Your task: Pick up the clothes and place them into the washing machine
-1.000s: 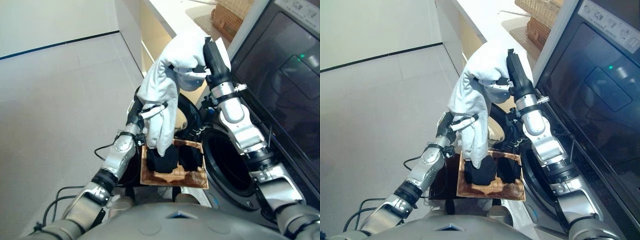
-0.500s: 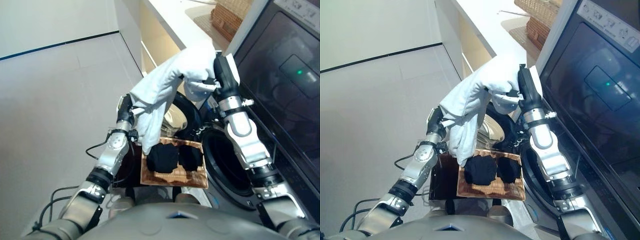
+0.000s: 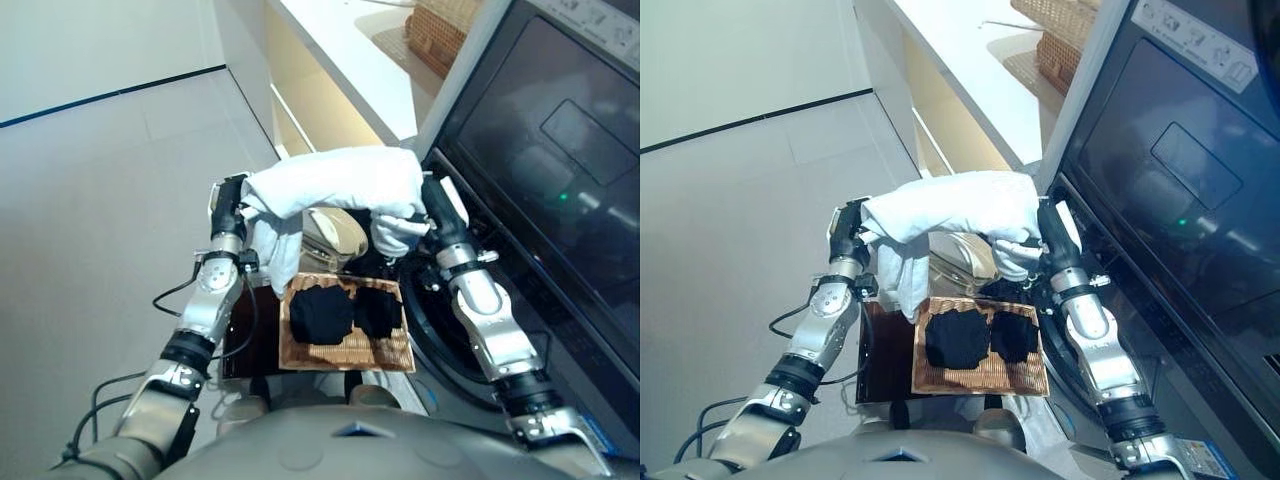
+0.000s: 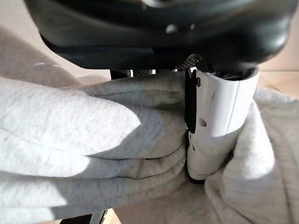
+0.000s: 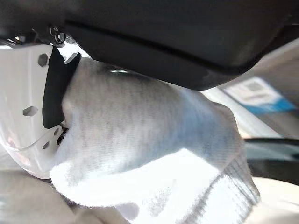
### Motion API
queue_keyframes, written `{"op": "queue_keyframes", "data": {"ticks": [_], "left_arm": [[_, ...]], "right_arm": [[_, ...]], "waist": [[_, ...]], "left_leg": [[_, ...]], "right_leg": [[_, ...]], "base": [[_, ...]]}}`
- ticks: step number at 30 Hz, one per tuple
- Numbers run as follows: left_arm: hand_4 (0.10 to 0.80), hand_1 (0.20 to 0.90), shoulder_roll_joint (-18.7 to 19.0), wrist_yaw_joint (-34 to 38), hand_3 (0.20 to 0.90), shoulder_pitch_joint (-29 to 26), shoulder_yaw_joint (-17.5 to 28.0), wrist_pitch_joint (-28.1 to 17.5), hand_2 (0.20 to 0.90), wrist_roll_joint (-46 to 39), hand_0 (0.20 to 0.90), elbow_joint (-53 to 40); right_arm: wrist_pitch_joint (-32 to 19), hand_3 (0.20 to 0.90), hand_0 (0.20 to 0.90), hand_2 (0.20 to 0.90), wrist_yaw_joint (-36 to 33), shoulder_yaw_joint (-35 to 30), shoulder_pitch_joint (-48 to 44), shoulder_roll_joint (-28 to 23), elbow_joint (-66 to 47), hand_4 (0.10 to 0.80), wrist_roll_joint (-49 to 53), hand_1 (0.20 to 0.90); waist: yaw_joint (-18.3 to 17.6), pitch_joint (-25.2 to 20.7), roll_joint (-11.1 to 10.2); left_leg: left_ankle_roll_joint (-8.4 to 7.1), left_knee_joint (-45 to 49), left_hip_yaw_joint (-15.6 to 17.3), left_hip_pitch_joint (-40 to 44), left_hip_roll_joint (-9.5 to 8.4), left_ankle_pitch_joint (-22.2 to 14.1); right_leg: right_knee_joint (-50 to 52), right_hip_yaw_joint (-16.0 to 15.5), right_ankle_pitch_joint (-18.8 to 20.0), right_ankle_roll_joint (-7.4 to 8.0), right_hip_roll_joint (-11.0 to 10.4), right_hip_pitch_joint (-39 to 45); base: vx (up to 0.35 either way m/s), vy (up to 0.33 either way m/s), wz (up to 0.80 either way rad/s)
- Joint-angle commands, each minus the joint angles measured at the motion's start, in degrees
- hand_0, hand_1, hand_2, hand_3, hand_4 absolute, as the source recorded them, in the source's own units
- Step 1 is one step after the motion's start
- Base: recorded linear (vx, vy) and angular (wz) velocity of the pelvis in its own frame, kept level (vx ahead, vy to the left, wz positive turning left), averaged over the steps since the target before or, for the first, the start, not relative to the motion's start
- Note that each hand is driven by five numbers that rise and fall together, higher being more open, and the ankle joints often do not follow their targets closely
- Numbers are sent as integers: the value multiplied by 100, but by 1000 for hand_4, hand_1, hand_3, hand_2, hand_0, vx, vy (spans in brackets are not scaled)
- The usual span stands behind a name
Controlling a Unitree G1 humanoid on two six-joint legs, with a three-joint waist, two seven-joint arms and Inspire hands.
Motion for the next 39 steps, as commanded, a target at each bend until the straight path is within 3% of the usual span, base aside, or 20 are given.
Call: {"op": "queue_keyframes", "data": {"ticks": [1,17,27,39], "left_arm": [[300,200,171,32,200,-1255,395,-987,200,74,200,-297],[300,200,151,-236,200,-1630,417,-1030,200,-57,200,-482],[300,200,-160,-1983,200,-1445,193,-875,200,-2414,200,-400],[300,200,254,-2817,200,-1346,102,-610,200,-2777,200,114]], "right_arm": [[-583,200,200,200,271,-88,-252,-38,-192,300,154,200],[-438,200,200,200,873,542,-417,-383,465,300,-496,200],[-431,200,200,200,1048,650,-580,-208,797,300,-384,200],[-469,200,200,200,1045,694,-741,-78,1461,300,-360,200]], "waist": [[60,-586,-91],[92,-586,-105],[62,-616,-57],[47,-662,-28]], "left_leg": [[-408,-43,-86,97,242,-255],[-412,-43,-133,66,245,-236],[-412,-43,-118,94,244,-240],[-425,-43,-97,104,236,-243]], "right_leg": [[111,-89,35,168,-164,-287],[99,-112,37,173,-171,-269],[101,-100,46,181,-179,-277],[100,-71,62,181,-173,-280]], "base": [[0,0,0],[0,0,0],[0,0,0],[0,0,0]]}}
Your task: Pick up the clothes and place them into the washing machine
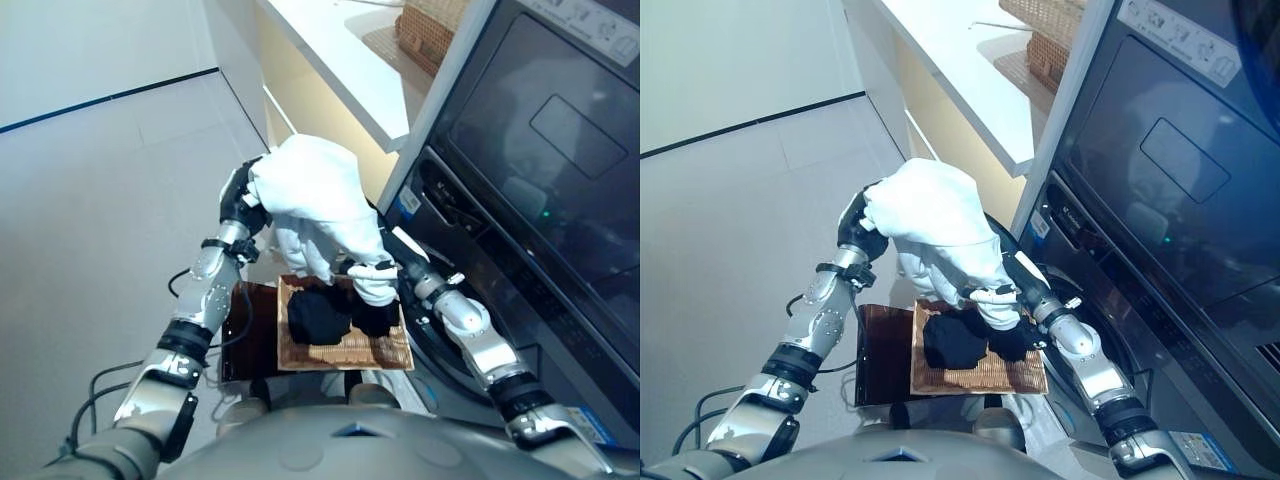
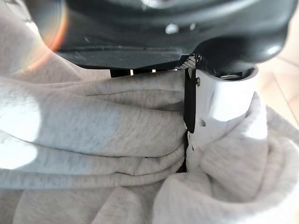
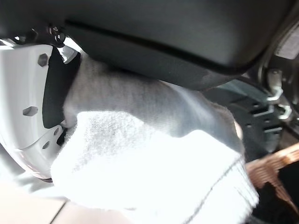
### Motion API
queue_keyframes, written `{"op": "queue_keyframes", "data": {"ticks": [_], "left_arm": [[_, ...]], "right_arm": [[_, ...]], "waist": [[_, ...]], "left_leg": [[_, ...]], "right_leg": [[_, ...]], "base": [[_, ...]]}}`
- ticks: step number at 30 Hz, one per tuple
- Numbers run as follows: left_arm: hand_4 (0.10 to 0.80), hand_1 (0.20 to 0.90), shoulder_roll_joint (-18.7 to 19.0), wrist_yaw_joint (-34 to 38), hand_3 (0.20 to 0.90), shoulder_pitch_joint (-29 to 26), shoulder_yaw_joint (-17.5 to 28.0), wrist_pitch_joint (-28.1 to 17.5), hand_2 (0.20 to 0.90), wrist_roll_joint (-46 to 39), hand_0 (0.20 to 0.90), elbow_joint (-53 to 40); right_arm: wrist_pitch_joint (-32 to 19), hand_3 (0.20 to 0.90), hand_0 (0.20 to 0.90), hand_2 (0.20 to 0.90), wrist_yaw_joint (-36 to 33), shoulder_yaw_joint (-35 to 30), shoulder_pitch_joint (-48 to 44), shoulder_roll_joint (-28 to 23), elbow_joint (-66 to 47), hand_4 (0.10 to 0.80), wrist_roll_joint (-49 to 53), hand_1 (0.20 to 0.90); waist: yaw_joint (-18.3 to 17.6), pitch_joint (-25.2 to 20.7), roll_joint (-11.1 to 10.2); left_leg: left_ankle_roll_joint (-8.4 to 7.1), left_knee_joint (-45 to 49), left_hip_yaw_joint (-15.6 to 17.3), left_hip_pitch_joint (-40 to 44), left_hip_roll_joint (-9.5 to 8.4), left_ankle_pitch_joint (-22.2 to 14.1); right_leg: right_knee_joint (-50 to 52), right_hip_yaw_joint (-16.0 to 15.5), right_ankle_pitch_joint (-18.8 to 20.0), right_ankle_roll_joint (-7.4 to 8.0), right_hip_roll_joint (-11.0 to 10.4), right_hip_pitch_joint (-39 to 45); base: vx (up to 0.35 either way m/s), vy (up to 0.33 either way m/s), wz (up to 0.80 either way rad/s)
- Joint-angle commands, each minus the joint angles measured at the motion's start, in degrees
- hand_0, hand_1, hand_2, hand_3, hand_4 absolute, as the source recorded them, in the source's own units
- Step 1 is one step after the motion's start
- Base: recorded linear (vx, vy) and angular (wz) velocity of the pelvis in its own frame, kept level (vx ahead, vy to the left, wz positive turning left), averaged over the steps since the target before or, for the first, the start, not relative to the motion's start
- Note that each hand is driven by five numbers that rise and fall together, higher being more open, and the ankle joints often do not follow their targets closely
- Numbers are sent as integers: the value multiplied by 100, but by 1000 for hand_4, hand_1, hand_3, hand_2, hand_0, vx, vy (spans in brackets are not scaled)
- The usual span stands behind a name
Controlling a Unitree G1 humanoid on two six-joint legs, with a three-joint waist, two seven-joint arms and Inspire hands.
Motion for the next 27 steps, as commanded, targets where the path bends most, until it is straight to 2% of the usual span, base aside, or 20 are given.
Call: {"op": "queue_keyframes", "data": {"ticks": [1,13,14,20,27], "left_arm": [[300,200,152,-563,200,-1054,33,-628,200,-492,200,155],[300,200,495,-1073,200,-985,72,-444,200,-517,200,504],[300,200,511,-1098,200,-974,93,-436,200,-535,200,506],[300,200,554,-1225,200,-1057,121,-396,200,-650,200,600],[300,200,658,-1517,200,-1102,262,-305,200,-875,200,684]], "right_arm": [[-475,200,200,200,-50,-77,-489,46,70,300,158,200],[-484,200,200,200,-33,-32,-493,126,188,300,90,200],[-485,900,900,900,-6,-47,-479,128,166,800,119,900],[-491,900,900,900,-32,-121,-436,136,232,800,123,900],[-404,900,900,900,333,-306,-355,-63,399,800,551,900]], "waist": [[157,-641,-55],[179,-648,-33],[180,-643,-33],[168,-652,-31],[167,-651,-43]], "left_leg": [[-426,-44,-129,75,233,-244],[-430,-44,-127,74,223,-240],[-428,-44,-126,74,224,-241],[-431,-44,-127,62,213,-242],[-440,-44,-138,65,217,-239]], "right_leg": [[97,-97,47,193,-170,-290],[108,-85,58,199,-175,-303],[110,-86,60,201,-175,-305],[106,-93,65,203,-167,-313],[110,-98,68,211,-175,-320]], "base": [[0,0,0],[0,0,0],[0,0,0],[0,0,0],[0,0,0]]}}
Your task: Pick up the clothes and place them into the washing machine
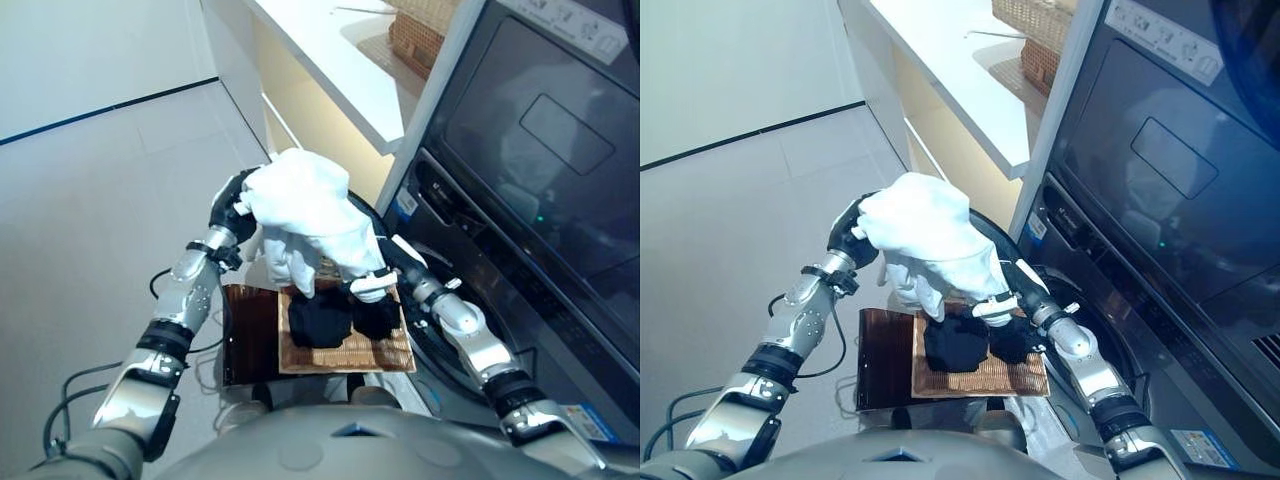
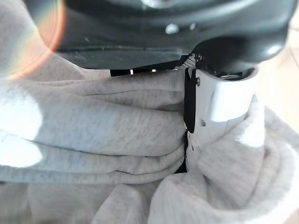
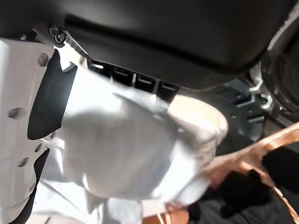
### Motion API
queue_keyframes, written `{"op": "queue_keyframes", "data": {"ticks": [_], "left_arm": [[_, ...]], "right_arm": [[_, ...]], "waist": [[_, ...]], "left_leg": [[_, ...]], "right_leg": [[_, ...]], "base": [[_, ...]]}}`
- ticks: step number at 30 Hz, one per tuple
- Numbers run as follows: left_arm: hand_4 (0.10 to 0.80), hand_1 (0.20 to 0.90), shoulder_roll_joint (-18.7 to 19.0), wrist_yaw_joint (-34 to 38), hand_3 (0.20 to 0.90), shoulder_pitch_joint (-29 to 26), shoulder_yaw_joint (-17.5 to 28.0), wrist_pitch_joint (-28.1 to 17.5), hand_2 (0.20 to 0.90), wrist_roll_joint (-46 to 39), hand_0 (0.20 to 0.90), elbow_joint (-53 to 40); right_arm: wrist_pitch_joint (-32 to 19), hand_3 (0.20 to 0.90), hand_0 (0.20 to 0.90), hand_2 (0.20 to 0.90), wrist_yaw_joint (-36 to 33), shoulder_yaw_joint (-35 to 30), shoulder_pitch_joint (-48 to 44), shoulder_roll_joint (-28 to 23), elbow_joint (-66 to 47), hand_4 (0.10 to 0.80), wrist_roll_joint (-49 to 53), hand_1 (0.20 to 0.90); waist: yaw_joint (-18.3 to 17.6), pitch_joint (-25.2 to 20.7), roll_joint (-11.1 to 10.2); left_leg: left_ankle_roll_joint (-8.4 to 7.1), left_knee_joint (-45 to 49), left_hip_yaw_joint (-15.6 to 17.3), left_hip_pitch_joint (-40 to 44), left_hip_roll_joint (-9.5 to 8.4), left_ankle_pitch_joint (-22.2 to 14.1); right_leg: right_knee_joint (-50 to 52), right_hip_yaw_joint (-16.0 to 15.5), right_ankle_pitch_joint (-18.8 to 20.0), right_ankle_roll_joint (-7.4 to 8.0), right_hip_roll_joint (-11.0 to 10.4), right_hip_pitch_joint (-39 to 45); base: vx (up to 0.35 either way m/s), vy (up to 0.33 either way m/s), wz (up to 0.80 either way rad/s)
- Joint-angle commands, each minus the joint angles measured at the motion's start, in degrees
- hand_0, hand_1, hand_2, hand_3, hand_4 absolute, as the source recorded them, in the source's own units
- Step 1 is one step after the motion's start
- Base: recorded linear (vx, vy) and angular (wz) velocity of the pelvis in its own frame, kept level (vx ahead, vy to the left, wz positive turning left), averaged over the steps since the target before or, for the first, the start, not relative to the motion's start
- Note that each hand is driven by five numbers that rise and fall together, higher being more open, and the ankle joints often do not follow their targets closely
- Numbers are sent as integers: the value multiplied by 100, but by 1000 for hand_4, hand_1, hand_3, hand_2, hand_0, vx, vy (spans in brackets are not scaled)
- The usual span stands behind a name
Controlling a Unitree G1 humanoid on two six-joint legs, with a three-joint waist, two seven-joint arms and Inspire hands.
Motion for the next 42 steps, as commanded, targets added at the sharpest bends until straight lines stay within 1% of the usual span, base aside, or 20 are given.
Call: {"op": "queue_keyframes", "data": {"ticks": [1,3,6,16,20,25,26,27,33,38,42], "left_arm": [[300,200,87,-411,200,-1114,256,-582,200,-512,200,393],[300,200,122,-398,200,-1158,272,-612,200,-434,200,499],[300,200,134,-293,200,-1196,366,-661,200,-317,200,633],[300,200,153,-31,200,-1431,566,-875,200,-271,200,745],[300,200,149,-58,200,-1470,569,-873,200,-351,200,718],[300,200,113,-524,200,-1286,482,-599,200,-688,200,533],[300,200,114,-525,200,-1284,482,-597,200,-690,200,532],[300,200,62,-685,200,-1190,431,-473,200,-839,200,466],[300,200,-40,-1188,200,-1082,93,-45,200,-1175,200,142],[300,200,-138,-1313,200,-1063,-49,98,200,-1388,200,21],[300,200,-153,-1460,200,-1027,-172,240,200,-1494,200,-102]], "right_arm": [[-397,900,900,900,117,-370,-356,-108,176,800,648,900],[-379,900,900,900,216,-411,-364,-145,354,800,785,900],[-355,900,900,900,195,-450,-360,-263,549,800,637,900],[-367,900,900,900,30,-496,-387,-309,840,800,273,900],[-370,900,900,900,-86,-660,-389,-295,940,800,358,900],[-367,900,900,900,-36,-1091,-440,-95,1042,800,1226,900],[-368,900,900,900,-34,-1091,-440,-95,1043,800,1229,900],[-355,900,900,900,20,-1168,-473,-29,1024,800,1479,900],[-250,900,900,900,198,-1150,-739,30,1176,800,1798,900],[-206,900,900,900,234,-1146,-948,119,1453,800,2148,900],[-98,900,900,900,408,-1146,-1092,157,1597,800,2544,900]], "waist": [[169,-556,-98],[169,-550,-103],[173,-547,-107],[158,-538,-89],[154,-545,-79],[145,-559,-61],[146,-560,-62],[149,-558,-55],[174,-565,-35],[197,-562,-29],[225,-555,-30]], "left_leg": [[-442,-43,-168,49,215,-238],[-445,-43,-171,53,217,-239],[-445,-43,-171,52,214,-241],[-446,-43,-179,56,212,-248],[-444,-43,-174,62,210,-250],[-443,-43,-174,66,200,-257],[-443,-43,-174,67,200,-258],[-442,-43,-173,66,200,-260],[-434,-43,-183,56,191,-260],[-429,-43,-193,58,189,-261],[-425,-43,-202,64,184,-258]], "right_leg": [[100,-142,48,214,-180,-313],[96,-142,49,213,-181,-314],[97,-153,48,211,-175,-314],[89,-146,41,208,-174,-300],[90,-153,39,214,-173,-294],[88,-147,41,213,-175,-291],[88,-146,41,213,-175,-291],[85,-144,44,214,-175,-292],[82,-141,45,210,-178,-298],[79,-143,43,205,-177,-292],[76,-151,41,200,-178,-280]], "base": [[0,0,0],[0,0,0],[0,0,0],[0,0,0],[0,0,0],[0,0,0],[0,0,0],[0,0,0],[0,0,0],[0,0,0],[0,0,0]]}}
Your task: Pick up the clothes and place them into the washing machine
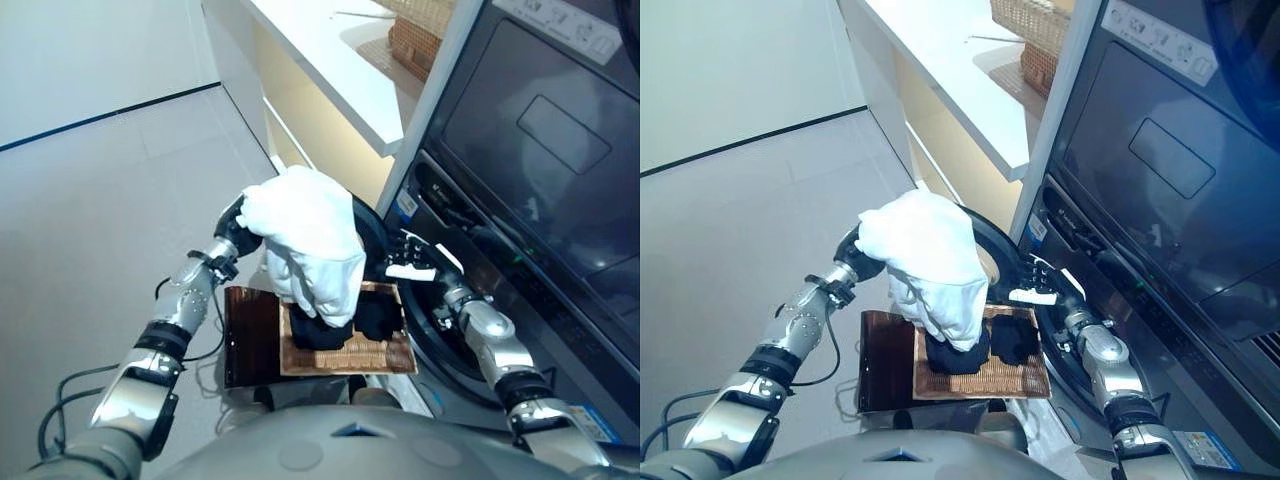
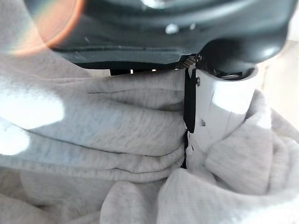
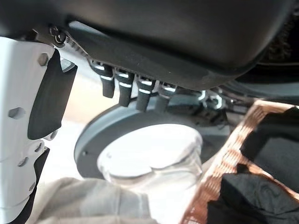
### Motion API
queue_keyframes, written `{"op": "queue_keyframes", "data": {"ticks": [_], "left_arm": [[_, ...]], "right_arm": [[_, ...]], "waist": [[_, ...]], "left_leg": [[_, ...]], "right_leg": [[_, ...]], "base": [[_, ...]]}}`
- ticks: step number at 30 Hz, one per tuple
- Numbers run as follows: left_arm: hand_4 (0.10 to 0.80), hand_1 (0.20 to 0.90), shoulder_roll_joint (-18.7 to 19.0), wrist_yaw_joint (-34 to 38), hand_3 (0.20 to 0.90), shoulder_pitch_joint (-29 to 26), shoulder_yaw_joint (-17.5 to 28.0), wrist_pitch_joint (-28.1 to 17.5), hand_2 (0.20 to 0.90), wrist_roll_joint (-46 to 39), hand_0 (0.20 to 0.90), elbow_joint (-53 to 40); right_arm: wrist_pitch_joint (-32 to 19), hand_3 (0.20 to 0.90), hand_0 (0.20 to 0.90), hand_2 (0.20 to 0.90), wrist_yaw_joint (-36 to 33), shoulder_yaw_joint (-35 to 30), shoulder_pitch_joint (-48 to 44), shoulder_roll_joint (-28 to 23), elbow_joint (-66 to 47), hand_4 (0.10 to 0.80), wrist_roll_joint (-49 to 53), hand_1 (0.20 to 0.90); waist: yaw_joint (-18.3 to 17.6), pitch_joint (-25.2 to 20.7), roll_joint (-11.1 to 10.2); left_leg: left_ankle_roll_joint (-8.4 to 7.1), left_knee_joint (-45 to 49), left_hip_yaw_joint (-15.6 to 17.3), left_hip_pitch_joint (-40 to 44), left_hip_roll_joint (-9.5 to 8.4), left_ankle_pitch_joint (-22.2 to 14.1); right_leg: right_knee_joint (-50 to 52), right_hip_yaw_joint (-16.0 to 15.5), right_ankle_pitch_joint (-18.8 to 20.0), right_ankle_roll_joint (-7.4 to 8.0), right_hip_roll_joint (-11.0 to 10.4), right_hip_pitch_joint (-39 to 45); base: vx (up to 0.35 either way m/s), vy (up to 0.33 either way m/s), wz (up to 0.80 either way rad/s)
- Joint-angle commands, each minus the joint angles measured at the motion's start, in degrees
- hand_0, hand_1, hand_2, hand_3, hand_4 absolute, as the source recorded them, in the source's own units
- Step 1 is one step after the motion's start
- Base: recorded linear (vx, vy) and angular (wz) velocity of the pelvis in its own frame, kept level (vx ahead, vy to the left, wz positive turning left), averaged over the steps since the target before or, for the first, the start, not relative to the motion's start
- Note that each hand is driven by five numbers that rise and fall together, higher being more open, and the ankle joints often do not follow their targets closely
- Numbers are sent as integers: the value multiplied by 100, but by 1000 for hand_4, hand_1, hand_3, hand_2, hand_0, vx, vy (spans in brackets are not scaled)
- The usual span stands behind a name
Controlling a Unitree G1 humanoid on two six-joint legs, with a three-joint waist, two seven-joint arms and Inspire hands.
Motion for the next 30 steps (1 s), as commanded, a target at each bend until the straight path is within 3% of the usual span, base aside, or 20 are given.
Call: {"op": "queue_keyframes", "data": {"ticks": [1,17,30], "left_arm": [[300,200,-131,-564,200,-975,28,-362,200,-753,200,-506],[300,200,-354,-1034,200,-961,-520,84,200,-856,200,-725],[300,200,-292,-1128,200,-1144,-449,71,200,-567,200,-363]], "right_arm": [[-323,900,900,900,215,-189,-885,77,271,800,654,900],[167,900,900,900,1098,302,-1552,192,717,800,1553,900],[338,900,900,900,1413,504,-1632,230,733,800,1567,900]], "waist": [[224,-486,-75],[315,-452,-80],[321,-457,-80]], "left_leg": [[-424,-41,-207,69,187,-256],[-418,-41,-239,39,185,-232],[-422,-41,-231,26,192,-221]], "right_leg": [[93,-161,41,199,-161,-275],[95,-196,43,189,-157,-278],[97,-196,43,184,-151,-293]], "base": [[0,0,0],[0,0,0],[0,0,0]]}}
